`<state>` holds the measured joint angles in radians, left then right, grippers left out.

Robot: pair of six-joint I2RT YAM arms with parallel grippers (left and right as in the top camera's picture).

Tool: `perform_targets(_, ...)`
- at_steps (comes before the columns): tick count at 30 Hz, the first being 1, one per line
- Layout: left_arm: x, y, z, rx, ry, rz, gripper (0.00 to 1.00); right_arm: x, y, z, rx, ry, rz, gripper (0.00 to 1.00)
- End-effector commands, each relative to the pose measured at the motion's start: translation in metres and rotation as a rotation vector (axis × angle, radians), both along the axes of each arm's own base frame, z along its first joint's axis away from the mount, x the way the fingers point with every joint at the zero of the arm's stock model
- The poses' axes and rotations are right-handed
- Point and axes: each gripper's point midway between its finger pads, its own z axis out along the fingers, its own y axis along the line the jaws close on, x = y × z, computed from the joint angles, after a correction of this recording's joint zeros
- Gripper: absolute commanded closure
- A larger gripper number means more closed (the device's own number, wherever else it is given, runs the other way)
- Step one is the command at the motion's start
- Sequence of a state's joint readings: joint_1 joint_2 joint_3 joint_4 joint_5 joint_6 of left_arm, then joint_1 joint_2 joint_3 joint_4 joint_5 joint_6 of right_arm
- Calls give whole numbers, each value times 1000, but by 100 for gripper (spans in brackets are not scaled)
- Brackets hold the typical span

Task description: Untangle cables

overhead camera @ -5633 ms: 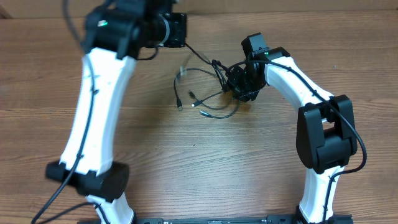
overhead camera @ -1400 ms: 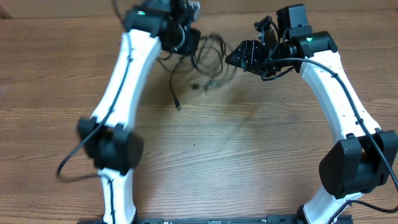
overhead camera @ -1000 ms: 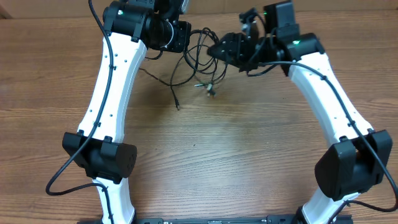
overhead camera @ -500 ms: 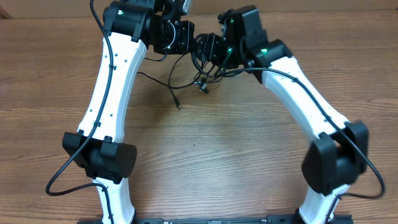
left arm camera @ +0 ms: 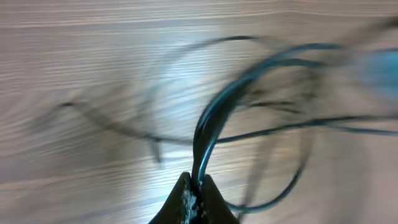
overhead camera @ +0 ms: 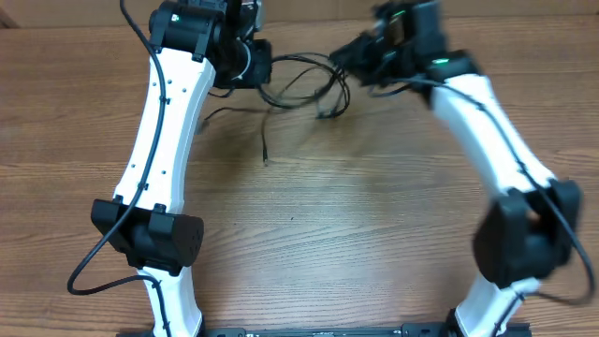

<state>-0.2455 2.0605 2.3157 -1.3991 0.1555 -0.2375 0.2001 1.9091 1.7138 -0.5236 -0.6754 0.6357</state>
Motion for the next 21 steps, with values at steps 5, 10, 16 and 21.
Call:
perform_targets(5, 8, 73, 2, 355, -58, 180, 96, -48, -84, 142, 297, -135, 52, 96)
perform_targets(10, 10, 93, 5, 411, -69, 226, 96, -45, -159, 142, 343, -95, -72, 96)
perform_targets(16, 13, 105, 1, 316, -42, 214, 96, -43, -244, 87, 189, 39, -390, 96)
perform_targets(21, 19, 37, 10, 55, -120, -180, 96, -55, -217, 65, 105, 92, -318, 91)
